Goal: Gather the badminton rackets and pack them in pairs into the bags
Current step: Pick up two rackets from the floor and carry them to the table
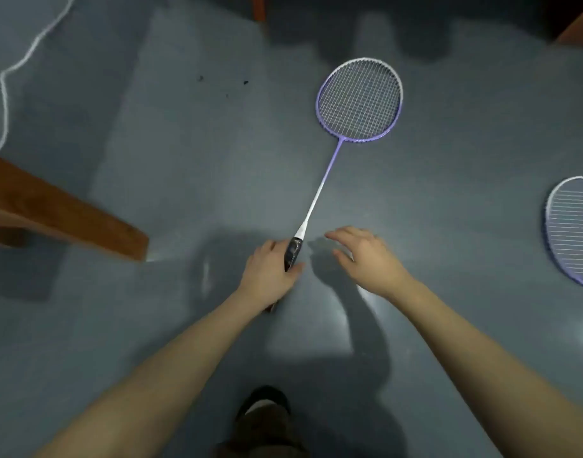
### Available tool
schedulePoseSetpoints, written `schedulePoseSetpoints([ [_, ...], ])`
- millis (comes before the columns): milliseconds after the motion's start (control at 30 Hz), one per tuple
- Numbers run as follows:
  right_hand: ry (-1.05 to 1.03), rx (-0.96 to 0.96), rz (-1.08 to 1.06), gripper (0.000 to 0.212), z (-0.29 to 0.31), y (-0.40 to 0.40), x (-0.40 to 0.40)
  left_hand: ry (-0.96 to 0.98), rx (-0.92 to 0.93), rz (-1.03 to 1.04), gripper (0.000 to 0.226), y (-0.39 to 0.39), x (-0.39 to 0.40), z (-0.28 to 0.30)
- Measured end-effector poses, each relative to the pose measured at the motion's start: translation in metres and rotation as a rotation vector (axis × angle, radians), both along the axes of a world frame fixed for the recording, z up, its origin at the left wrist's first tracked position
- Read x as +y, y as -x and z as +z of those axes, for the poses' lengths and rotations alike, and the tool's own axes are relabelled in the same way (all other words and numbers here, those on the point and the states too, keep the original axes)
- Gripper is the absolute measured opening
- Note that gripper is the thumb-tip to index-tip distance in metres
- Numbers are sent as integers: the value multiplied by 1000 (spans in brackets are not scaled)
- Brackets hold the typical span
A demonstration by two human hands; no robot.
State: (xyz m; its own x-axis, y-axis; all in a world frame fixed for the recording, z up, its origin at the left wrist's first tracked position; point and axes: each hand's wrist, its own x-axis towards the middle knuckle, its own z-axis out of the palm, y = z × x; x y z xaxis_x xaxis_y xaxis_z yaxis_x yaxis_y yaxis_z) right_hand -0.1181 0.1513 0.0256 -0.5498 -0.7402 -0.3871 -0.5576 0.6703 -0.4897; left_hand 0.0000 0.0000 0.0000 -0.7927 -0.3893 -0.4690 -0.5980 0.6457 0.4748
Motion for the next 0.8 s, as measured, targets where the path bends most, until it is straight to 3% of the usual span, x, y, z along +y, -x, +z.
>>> schedulePoseSetpoints([
  [167, 5, 38, 113, 47, -69, -1, -19, 89, -3, 37, 67, -8, 6, -78],
  [233, 6, 46, 144, 47, -78, 2, -25, 116, 11, 6, 63, -7, 11, -88],
  [433, 46, 116, 114, 47, -70, 9, -20, -97, 354, 115, 58, 2, 16, -66],
  [600, 201, 236, -19, 47, -36, 6, 31, -153, 503, 35, 58, 9, 45, -23],
  [800, 244, 320, -244, 46, -3, 8, 126, -252, 632, -85, 53, 45, 124, 7],
])
